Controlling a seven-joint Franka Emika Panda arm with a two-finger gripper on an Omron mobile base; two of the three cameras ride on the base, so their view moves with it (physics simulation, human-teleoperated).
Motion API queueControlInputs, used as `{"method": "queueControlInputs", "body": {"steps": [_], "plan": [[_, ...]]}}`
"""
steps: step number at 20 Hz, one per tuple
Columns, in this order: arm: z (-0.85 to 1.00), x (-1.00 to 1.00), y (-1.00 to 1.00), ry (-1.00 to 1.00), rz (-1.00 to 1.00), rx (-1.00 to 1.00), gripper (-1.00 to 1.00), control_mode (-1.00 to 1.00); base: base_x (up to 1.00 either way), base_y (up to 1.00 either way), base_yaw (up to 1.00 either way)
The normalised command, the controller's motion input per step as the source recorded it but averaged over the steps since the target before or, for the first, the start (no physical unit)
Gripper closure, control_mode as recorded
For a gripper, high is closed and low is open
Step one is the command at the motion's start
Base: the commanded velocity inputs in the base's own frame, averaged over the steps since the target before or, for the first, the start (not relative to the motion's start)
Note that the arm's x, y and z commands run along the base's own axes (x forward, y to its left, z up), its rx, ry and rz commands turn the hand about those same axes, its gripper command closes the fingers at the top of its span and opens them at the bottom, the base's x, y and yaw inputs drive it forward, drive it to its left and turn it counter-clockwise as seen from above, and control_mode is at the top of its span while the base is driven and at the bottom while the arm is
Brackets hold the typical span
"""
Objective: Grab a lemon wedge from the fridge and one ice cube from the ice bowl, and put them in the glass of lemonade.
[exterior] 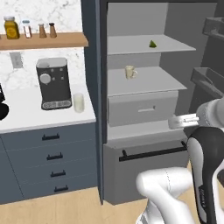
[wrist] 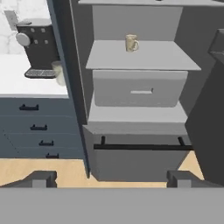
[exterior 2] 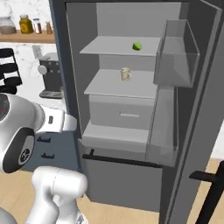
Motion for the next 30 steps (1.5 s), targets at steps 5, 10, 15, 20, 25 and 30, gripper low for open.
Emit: {"method": "queueControlInputs", "body": {"steps": [5, 10, 15, 20, 25, 30], "plan": [[0.00, 0.00, 0.00, 0.00, 0.00, 0.00, -1.00, 1.00, 0.70, -0.19, -0.02], [0.00, 0.00, 0.00, 0.00, 0.00, 0.00, -1.00, 1.00, 0.55, -0.25, 0.00], [0.00, 0.00, 0.00, 0.00, 0.00, 0.00, -1.00, 1.00, 0.26, -0.28, 0.00], [0.00, 0.00, 0.00, 0.00, 0.00, 0.00, -1.00, 1.00, 0.03, -0.33, 0.00], [0.00, 0.00, 0.00, 0.00, 0.00, 0.00, -1.00, 1.00, 0.00, -0.36, 0.00], [0.00, 0.00, 0.00, 0.00, 0.00, 0.00, -1.00, 1.00, 0.00, -0.33, -0.01]]}}
